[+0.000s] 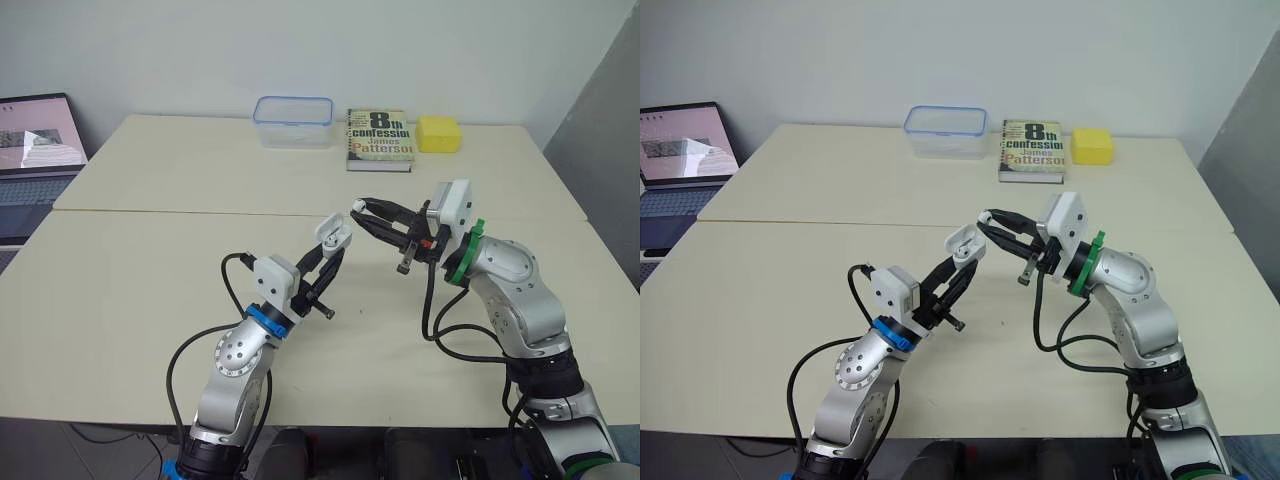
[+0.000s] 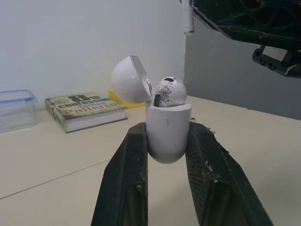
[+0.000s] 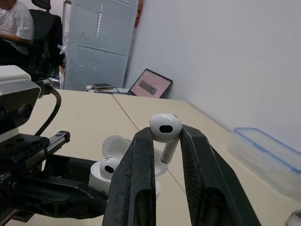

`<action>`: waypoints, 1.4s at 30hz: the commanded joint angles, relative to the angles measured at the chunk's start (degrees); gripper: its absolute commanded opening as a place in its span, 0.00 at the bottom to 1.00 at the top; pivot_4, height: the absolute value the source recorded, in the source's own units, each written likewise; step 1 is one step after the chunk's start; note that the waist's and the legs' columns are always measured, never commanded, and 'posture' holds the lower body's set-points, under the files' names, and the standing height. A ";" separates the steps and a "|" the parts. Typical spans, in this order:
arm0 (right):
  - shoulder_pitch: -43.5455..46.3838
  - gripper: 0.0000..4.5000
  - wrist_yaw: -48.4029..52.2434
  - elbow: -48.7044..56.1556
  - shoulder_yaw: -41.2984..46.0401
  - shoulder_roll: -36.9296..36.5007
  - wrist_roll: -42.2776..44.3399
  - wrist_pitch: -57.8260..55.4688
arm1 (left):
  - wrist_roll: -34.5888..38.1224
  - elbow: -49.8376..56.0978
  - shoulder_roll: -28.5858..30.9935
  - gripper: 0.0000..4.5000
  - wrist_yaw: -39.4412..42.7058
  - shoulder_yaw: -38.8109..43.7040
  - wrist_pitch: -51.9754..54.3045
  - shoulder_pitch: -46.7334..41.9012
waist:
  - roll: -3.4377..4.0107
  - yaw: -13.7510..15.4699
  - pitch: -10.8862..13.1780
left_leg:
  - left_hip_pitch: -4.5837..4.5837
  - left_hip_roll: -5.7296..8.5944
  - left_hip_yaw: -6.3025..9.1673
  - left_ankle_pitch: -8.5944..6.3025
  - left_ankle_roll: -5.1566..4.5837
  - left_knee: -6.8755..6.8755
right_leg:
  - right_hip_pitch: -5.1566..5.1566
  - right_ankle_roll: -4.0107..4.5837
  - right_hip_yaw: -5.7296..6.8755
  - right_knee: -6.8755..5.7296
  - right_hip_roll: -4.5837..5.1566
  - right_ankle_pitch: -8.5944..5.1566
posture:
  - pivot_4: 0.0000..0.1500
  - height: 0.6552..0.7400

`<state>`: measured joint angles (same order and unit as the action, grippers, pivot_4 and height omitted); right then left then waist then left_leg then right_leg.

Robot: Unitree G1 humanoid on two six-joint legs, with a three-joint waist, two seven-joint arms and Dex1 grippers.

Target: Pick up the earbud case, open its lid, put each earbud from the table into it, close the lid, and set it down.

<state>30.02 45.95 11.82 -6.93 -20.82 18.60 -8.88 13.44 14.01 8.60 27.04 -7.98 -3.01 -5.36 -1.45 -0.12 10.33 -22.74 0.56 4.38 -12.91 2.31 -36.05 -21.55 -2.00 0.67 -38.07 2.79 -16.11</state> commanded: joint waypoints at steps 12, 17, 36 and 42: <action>1.58 0.09 3.04 -8.24 -3.13 2.92 -3.35 9.55 | 1.00 2.22 0.04 0.16 0.98 0.04 -1.25 -0.85 | 0.01 -0.01 0.00 | 0.00 -0.01 0.02 0.00 0.00 0.00 | 0.00 0.00 0.00 -0.01 -0.01 0.00 | 1.00 0.99; 1.60 0.09 2.84 -10.43 -3.09 3.38 -4.34 11.19 | 0.93 2.34 -0.08 0.16 1.17 0.07 -1.25 -0.77 | 0.01 0.00 0.01 | 0.00 -0.01 0.02 0.00 0.00 0.00 | -0.01 0.00 0.00 0.00 -0.01 0.00 | 1.00 0.99; 1.36 0.32 3.32 -10.40 -3.57 2.53 -4.34 8.91 | 0.85 3.07 -0.12 0.16 1.46 -0.28 -0.79 -0.72 | 0.02 0.00 0.01 | 0.00 -0.01 0.02 0.00 0.00 0.00 | -0.01 0.00 -0.02 0.00 -0.01 0.00 | 1.00 0.99; 1.58 0.80 3.70 -7.85 -3.43 1.35 -3.69 7.02 | 0.80 3.16 -0.23 0.16 1.44 -0.30 -0.58 -0.74 | 0.03 0.00 0.02 | 0.00 -0.01 0.02 0.00 0.00 0.00 | -0.02 0.01 -0.01 0.00 -0.01 0.00 | 1.00 0.99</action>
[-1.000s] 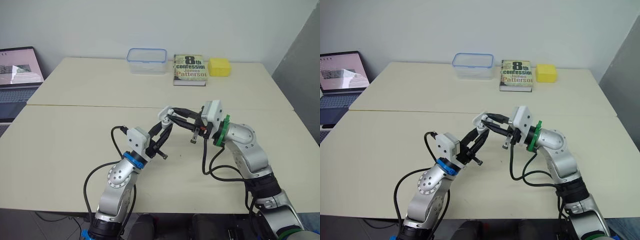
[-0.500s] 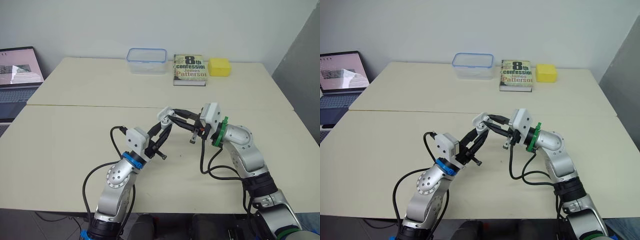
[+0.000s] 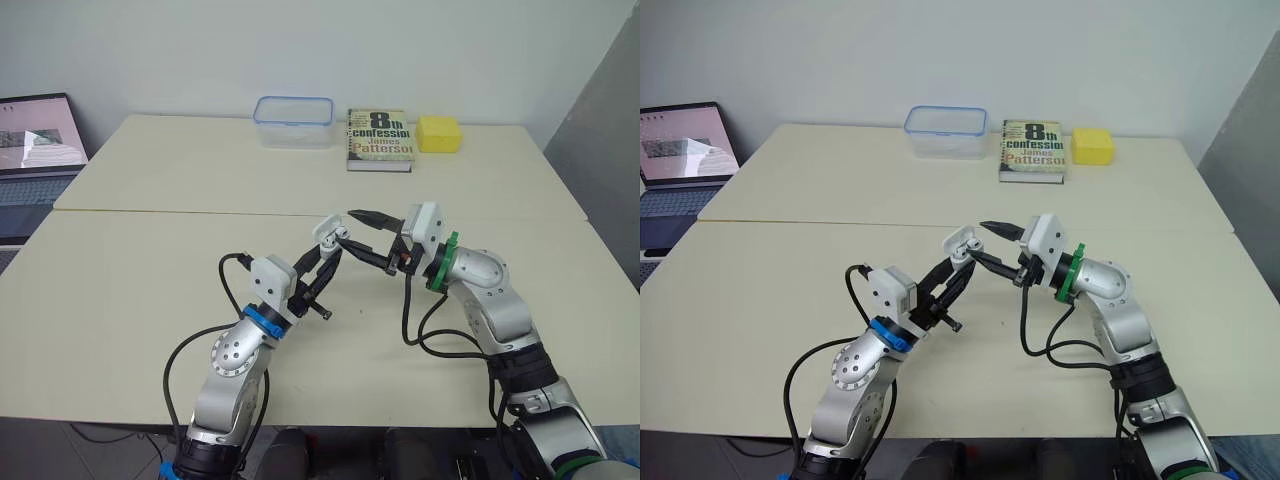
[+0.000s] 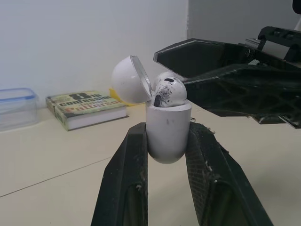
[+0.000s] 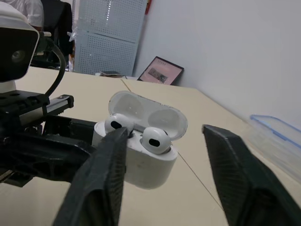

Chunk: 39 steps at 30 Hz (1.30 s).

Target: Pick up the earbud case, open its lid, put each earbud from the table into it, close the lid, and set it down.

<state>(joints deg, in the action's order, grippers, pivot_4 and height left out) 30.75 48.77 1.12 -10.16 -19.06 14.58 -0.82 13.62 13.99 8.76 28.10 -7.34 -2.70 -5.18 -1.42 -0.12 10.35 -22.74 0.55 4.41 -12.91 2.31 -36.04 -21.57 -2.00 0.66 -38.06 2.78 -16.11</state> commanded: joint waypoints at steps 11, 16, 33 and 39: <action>0.22 0.96 4.95 14.07 6.24 -10.83 8.59 -12.39 | 0.89 2.43 0.03 0.16 0.21 -0.29 -0.66 -1.05 | 0.06 0.07 0.04 | -0.04 0.01 0.03 0.00 0.00 -0.01 | 0.01 0.00 0.02 0.04 0.02 0.00 | 1.00 0.99; 5.09 0.96 5.23 16.58 9.69 -17.16 13.92 -23.66 | 2.53 1.68 0.56 0.16 2.18 -0.63 0.11 -1.79 | 0.12 0.00 0.07 | -0.04 0.01 0.00 0.00 0.00 -0.01 | 0.00 0.00 0.01 0.02 0.01 0.00 | 1.00 0.99; 7.62 0.96 6.70 15.86 15.29 -28.03 16.27 -31.58 | 19.27 -1.32 9.93 0.16 25.95 -3.33 19.72 -12.49 | 0.18 0.04 0.11 | -0.14 -0.03 -0.15 0.00 0.00 -0.02 | -0.08 0.00 0.06 0.04 -0.09 0.00 | 1.00 0.99; 5.75 0.83 11.37 16.02 13.36 -33.14 16.67 -33.89 | 20.31 -1.51 11.29 0.16 32.72 -4.97 22.10 -15.29 | 0.25 -0.04 0.16 | -0.15 -0.05 -0.21 0.00 -0.01 -0.01 | -0.10 0.00 0.00 0.06 -0.08 0.00 | 1.00 0.99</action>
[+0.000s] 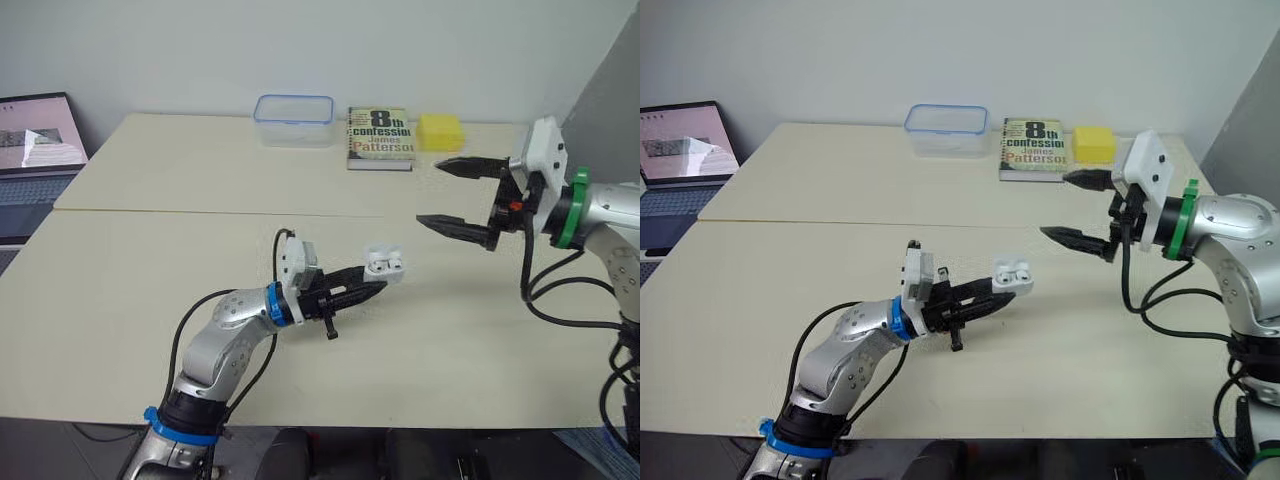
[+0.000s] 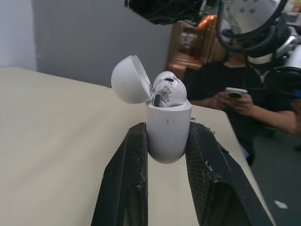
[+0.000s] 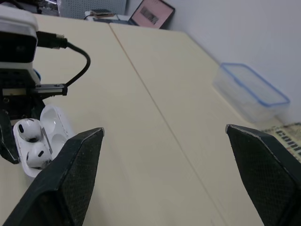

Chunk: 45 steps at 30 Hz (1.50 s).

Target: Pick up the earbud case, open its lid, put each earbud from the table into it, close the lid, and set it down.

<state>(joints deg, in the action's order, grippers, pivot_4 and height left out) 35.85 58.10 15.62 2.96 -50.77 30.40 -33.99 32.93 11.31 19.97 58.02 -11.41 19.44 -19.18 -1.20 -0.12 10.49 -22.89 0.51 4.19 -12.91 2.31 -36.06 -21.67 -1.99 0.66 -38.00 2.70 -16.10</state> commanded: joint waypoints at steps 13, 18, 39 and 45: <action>9.19 0.00 14.12 -5.17 -10.71 -1.42 -1.63 -4.22 | -0.48 1.86 -0.32 0.16 5.40 -2.65 -0.91 -0.41 | 0.11 -0.16 0.07 | -0.02 -0.09 -0.01 0.00 0.00 0.00 | -0.08 0.03 -0.06 -0.01 -0.09 0.02 | 1.00 0.99; 10.87 0.00 18.08 -4.07 -11.98 -1.68 0.23 -8.22 | -1.55 1.92 0.25 0.16 6.23 -2.85 -2.38 0.18 | 0.12 -0.07 0.07 | -0.02 -0.09 0.02 0.00 0.00 0.00 | -0.07 0.03 -0.04 0.00 -0.09 0.02 | 1.00 0.99; 6.91 0.00 20.77 5.04 -11.09 -5.72 7.55 -16.88 | -4.13 0.53 -0.64 0.16 7.46 -2.67 -6.43 0.84 | 0.12 0.00 0.07 | -0.03 -0.08 0.03 0.00 0.00 -0.01 | -0.07 0.03 -0.03 0.01 -0.08 0.02 | 1.00 0.99; 10.18 0.00 16.35 2.46 -7.72 -1.43 12.28 -21.69 | -4.62 0.46 -0.83 0.16 7.30 -2.77 -6.70 1.04 | 0.13 -0.13 0.07 | 0.00 -0.10 0.02 0.00 0.00 -0.01 | -0.07 0.03 -0.03 -0.04 -0.10 0.02 | 1.00 0.99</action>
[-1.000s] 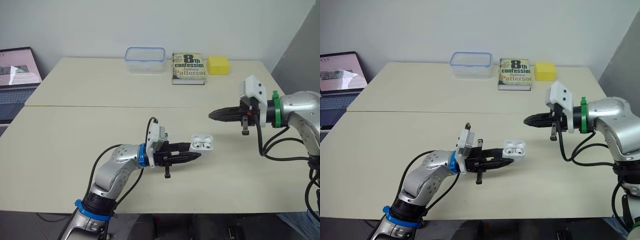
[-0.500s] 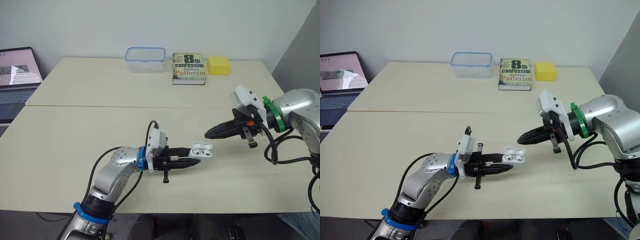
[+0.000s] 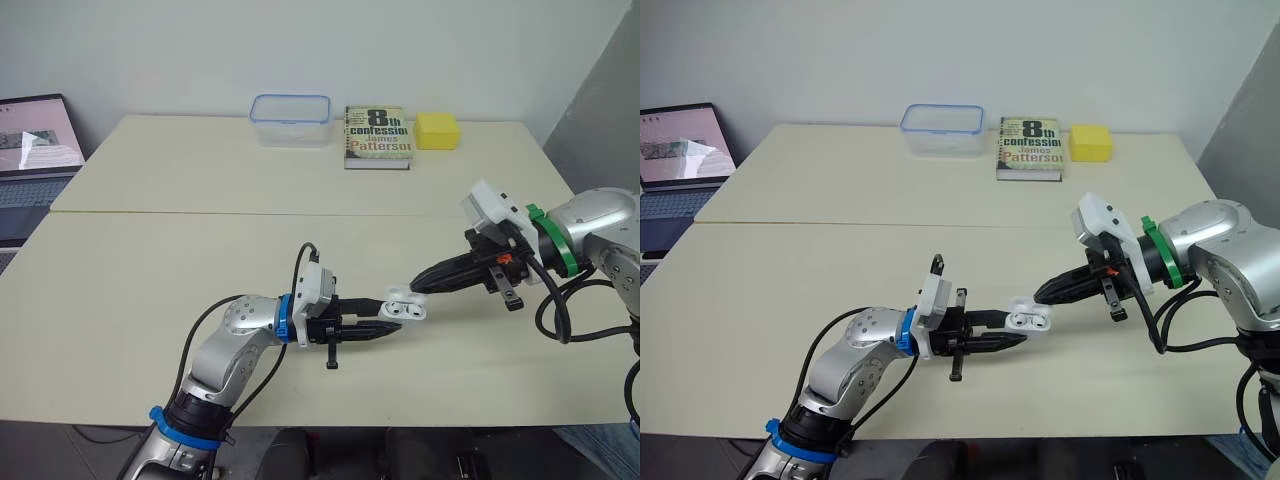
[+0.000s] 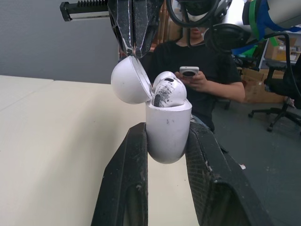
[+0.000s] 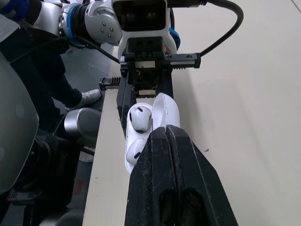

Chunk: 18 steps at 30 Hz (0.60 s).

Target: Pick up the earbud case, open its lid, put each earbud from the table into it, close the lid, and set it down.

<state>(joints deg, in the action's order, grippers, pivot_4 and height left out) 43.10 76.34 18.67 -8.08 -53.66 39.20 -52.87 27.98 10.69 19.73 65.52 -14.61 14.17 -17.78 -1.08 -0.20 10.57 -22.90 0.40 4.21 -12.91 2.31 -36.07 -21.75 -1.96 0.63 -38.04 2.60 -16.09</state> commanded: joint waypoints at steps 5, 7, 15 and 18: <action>3.79 0.00 -5.08 -2.84 1.51 2.69 -1.14 0.31 | 0.21 0.90 -0.77 0.16 -0.36 0.34 -1.58 -0.32 | 0.00 0.07 0.00 | -0.03 0.02 0.01 0.00 0.00 0.00 | 0.00 0.01 0.00 0.03 0.01 0.00 | 1.00 0.99; 2.66 0.00 -3.69 -2.66 -0.47 1.49 -3.97 3.37 | 0.20 0.86 -0.82 0.16 -0.46 0.32 -1.67 -0.32 | 0.00 0.18 0.00 | -0.04 0.03 -0.01 0.00 0.00 0.00 | 0.00 0.00 0.00 0.04 0.01 0.00 | 1.00 0.99; 0.60 0.00 0.17 -0.17 -2.05 -0.18 -4.16 5.24 | 0.16 1.14 -0.82 0.16 -0.83 0.29 -2.03 -0.13 | 0.01 0.02 0.00 | -0.02 0.01 -0.01 0.00 0.00 -0.01 | -0.01 0.00 0.00 0.00 0.00 0.00 | 1.00 0.99; 0.74 0.00 0.27 0.94 -1.23 -0.11 -2.23 3.69 | 0.21 1.18 -0.70 0.16 -0.92 0.32 -1.93 -0.08 | 0.01 0.03 0.00 | -0.02 0.01 0.00 0.00 0.00 -0.01 | -0.01 0.00 0.00 0.00 0.00 0.00 | 1.00 0.99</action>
<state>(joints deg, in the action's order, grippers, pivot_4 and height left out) 43.51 75.80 17.42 -11.31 -53.46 35.17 -48.54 27.88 10.68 19.30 64.61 -14.63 13.12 -17.78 -1.08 -0.17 10.57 -22.92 0.41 4.22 -12.91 2.31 -36.08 -21.76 -1.96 0.63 -38.04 2.61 -16.09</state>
